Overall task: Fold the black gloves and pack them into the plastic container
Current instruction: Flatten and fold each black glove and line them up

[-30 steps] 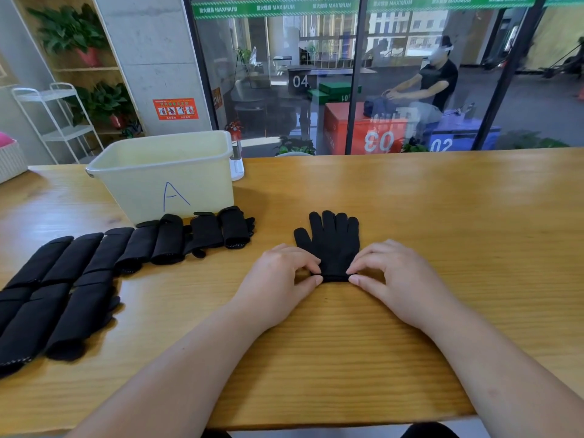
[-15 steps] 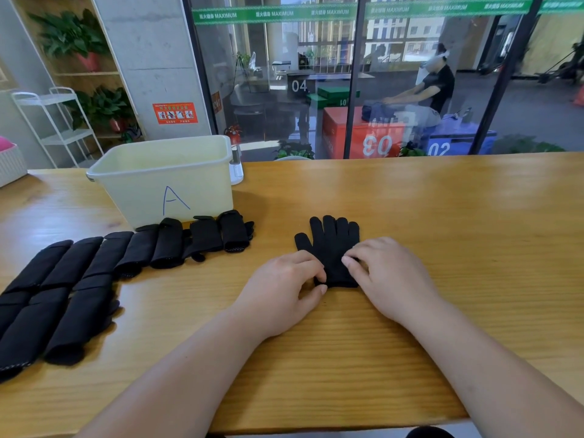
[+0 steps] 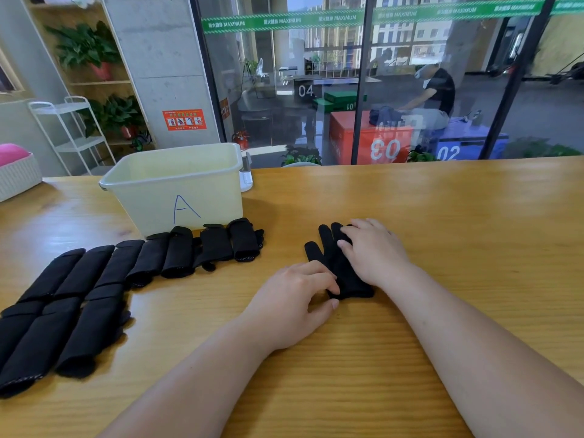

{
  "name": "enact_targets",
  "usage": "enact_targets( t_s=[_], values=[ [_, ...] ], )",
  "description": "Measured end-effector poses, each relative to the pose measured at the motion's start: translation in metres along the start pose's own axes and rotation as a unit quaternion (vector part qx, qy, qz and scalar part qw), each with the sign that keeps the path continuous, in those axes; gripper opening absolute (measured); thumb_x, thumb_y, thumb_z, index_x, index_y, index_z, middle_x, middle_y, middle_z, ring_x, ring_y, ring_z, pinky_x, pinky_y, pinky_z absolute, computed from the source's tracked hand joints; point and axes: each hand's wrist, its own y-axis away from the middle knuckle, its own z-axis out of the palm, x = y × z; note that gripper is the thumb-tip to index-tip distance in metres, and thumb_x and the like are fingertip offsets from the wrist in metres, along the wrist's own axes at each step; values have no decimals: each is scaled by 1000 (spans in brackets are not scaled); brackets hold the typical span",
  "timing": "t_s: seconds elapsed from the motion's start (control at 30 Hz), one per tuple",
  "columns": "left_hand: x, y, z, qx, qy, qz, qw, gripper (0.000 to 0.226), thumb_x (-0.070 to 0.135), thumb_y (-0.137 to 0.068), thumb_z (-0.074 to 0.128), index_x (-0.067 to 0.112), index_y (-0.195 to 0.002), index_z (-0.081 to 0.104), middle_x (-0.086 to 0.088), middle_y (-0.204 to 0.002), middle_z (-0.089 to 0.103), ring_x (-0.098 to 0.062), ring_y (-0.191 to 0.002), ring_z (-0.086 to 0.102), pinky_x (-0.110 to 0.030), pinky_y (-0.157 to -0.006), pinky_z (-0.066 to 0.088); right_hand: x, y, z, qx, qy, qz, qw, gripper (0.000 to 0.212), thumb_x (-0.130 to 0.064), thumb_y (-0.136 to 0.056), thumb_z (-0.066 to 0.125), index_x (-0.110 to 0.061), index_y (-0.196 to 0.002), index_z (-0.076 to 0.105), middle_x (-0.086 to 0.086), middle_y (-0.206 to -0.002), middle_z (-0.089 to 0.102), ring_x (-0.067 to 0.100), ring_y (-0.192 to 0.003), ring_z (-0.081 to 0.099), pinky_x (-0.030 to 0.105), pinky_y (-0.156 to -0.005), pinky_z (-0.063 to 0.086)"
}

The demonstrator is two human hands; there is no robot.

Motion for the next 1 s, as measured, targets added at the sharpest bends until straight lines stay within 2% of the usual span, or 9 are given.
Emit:
enact_targets(
  t_s=[0.1, 0.17, 0.33, 0.4, 0.5, 0.6, 0.7, 1.0],
  values=[
    [-2, -2, 1, 5, 7, 2, 1000, 14, 40, -102, 65, 35, -112, 74, 22, -128, 64, 1, -118, 59, -30, -106, 45, 9, -17, -1, 40, -46, 40, 997, 41, -47, -109, 47, -32, -145, 62, -5, -156, 53, 27, -145, 39, 48, -110, 44],
    [-3, -3, 2, 9, 14, 0, 1000, 12, 39, -103, 64, 35, -108, 73, 22, -123, 65, -1, -117, 61, -33, -105, 46, 14, -29, -4, 31, -71, 56, 995, 38, -51, -107, 52, -37, -140, 65, -5, -150, 57, 29, -142, 41, 48, -106, 47],
    [-4, -13, 5, 45, 33, -20, 998, 15, 32, -103, 64, 27, -101, 77, 17, -103, 73, -4, -97, 66, -33, -89, 53, 24, -52, 1, -9, -106, 36, 994, 39, -60, -103, 54, -48, -140, 62, -4, -154, 52, 32, -145, 35, 52, -116, 39],
    [-6, -18, 5, 51, 20, -23, 998, 13, 34, -102, 67, 28, -98, 77, 17, -96, 73, -3, -93, 65, -33, -91, 51, 25, -55, 4, -19, -107, 36, 993, 37, -60, -104, 53, -50, -138, 62, -4, -155, 51, 33, -146, 34, 53, -118, 36],
    [-12, -20, 6, 49, 27, -18, 998, 8, 36, -98, 72, 30, -95, 75, 19, -97, 73, -2, -94, 64, -33, -96, 49, 23, -56, 10, 8, -123, 38, 992, 30, -59, -102, 57, -51, -130, 66, -6, -151, 54, 30, -144, 36, 52, -115, 38],
    [-16, -20, 9, 45, 34, -12, 998, 4, 36, -97, 74, 32, -96, 75, 20, -101, 73, 0, -97, 64, -35, -97, 49, 21, -56, 14, 62, -171, 53, 982, 18, -56, -97, 68, -48, -112, 72, -8, -142, 60, 27, -138, 43, 49, -110, 43],
    [-18, -22, 9, 43, 45, -17, 998, 3, 36, -97, 75, 33, -96, 74, 21, -101, 72, -1, -98, 65, -34, -97, 50, 21, -59, 15, 72, -192, 67, 976, 11, -56, -93, 73, -46, -98, 72, -7, -136, 63, 26, -134, 45, 49, -107, 46],
    [-17, -22, 9, 37, 54, -20, 998, 2, 34, -97, 75, 34, -96, 73, 20, -101, 72, -5, -98, 66, -35, -94, 52, 13, -68, 14, 97, -182, 119, 971, 9, -51, -93, 75, -43, -90, 71, -1, -131, 66, 28, -129, 50, 48, -100, 51]
  ],
)
